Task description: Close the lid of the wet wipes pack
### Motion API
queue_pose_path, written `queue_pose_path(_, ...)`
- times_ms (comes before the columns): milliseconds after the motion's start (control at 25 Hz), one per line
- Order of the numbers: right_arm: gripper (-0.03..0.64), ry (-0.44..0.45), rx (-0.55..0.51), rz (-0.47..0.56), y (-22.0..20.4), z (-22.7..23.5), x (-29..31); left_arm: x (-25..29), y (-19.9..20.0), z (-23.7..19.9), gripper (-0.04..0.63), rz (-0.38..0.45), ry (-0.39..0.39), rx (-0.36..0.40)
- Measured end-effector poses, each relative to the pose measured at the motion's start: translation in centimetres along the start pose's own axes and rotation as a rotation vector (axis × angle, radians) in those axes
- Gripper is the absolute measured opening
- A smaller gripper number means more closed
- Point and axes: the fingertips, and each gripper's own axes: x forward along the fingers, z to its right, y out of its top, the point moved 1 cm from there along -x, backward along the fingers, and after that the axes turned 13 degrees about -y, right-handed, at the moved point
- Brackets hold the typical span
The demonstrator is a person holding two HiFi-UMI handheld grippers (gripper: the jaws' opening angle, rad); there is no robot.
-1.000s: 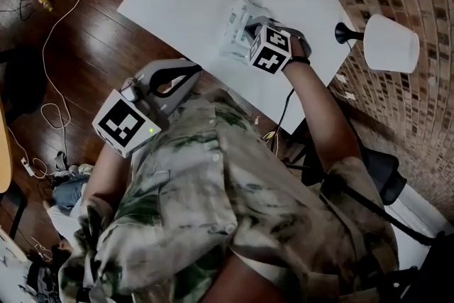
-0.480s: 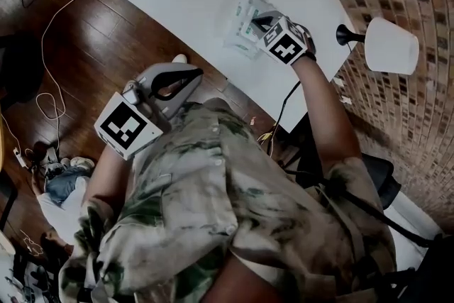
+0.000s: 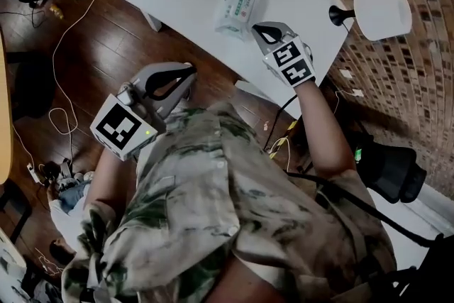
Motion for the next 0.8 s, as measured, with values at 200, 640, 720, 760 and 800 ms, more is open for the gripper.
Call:
queue_pose_path(200, 0.006, -0.003, 0.085, 0.146, -1.0, -6.0, -7.9, -1.1, -1.0, 6.6, 0.000, -0.042, 0.063, 0.057)
queue_pose_path(640, 0.006, 0.027, 0.216, 0.267, -5.5, -17.3, -22.2, -4.8, -4.6, 20.7, 0.000, -0.130, 0.139, 0.017)
queue_pose_path(720, 0.006, 0.018, 0.239, 0.279, -6.0, -18.5, -24.1, -4.9, -4.4, 22.0, 0.000, -0.131, 0.129, 0.036)
queue_pose_path(760, 0.006, 0.012, 0.251, 0.284, -6.3, -19.2, -24.9, -5.0, -4.3, 22.8, 0.000, -0.131, 0.120, 0.045)
queue_pose_path(800, 0.006, 0.007, 0.259, 0.285, -6.6, -19.9, -25.8, -5.1, -4.4, 23.5, 0.000, -0.132, 0.109, 0.053)
